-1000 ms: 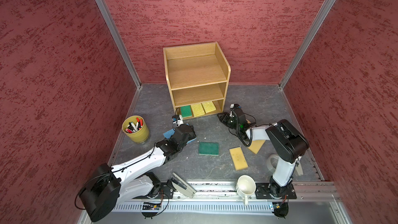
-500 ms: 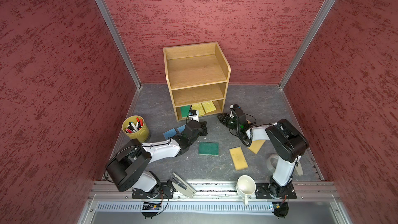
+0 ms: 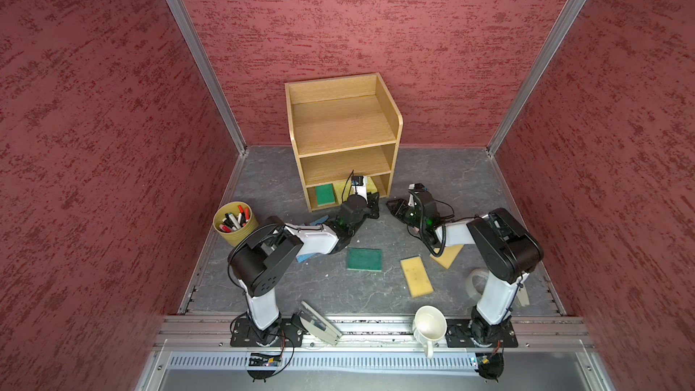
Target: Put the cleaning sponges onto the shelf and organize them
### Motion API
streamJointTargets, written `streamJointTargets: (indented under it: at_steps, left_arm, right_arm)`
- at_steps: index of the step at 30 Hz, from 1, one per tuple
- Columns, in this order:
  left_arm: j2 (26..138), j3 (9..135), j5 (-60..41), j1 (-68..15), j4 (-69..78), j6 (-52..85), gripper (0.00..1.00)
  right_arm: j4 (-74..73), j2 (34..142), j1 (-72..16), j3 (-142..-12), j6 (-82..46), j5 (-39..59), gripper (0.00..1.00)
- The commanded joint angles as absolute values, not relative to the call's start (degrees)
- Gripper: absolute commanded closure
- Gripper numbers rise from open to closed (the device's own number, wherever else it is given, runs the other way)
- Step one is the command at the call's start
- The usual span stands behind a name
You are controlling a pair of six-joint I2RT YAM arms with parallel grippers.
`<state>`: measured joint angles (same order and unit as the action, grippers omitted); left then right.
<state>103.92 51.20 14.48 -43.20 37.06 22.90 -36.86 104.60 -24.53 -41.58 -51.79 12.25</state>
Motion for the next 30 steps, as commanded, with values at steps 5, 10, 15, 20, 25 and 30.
streamJointTargets:
  at_steps: [5, 10, 15, 20, 25, 30]
  left_arm:
    - [110.07, 57.56, 19.15, -43.74, 34.07, 19.54, 0.66]
    - [112.76, 60.79, 25.34, -44.01, 31.9, 18.27, 0.58]
    - [116.74, 68.18, 30.07, -43.7, 21.67, 19.94, 0.53]
    - [120.2, 73.93, 33.92, -44.01, 12.07, 23.89, 0.52]
    - [121.04, 75.27, 34.42, -43.5, 9.8, 28.86, 0.44]
    - [123.26, 81.02, 34.16, -42.98, 0.67, 33.86, 0.32]
  right_arm:
    - [-41.03, 103.69, -24.0, -40.11, -51.6, 13.64, 0.66]
    - [-44.04, 105.75, -23.33, -39.34, -53.42, 15.82, 0.67]
    - [-46.61, 106.92, -22.53, -38.68, -54.86, 17.52, 0.66]
    - [-48.35, 107.58, -21.33, -37.97, -56.12, 19.05, 0.66]
    - [-50.13, 108.2, -20.32, -37.11, -57.43, 20.28, 0.66]
    - [-52.67, 109.62, -19.83, -36.46, -59.16, 21.59, 0.66]
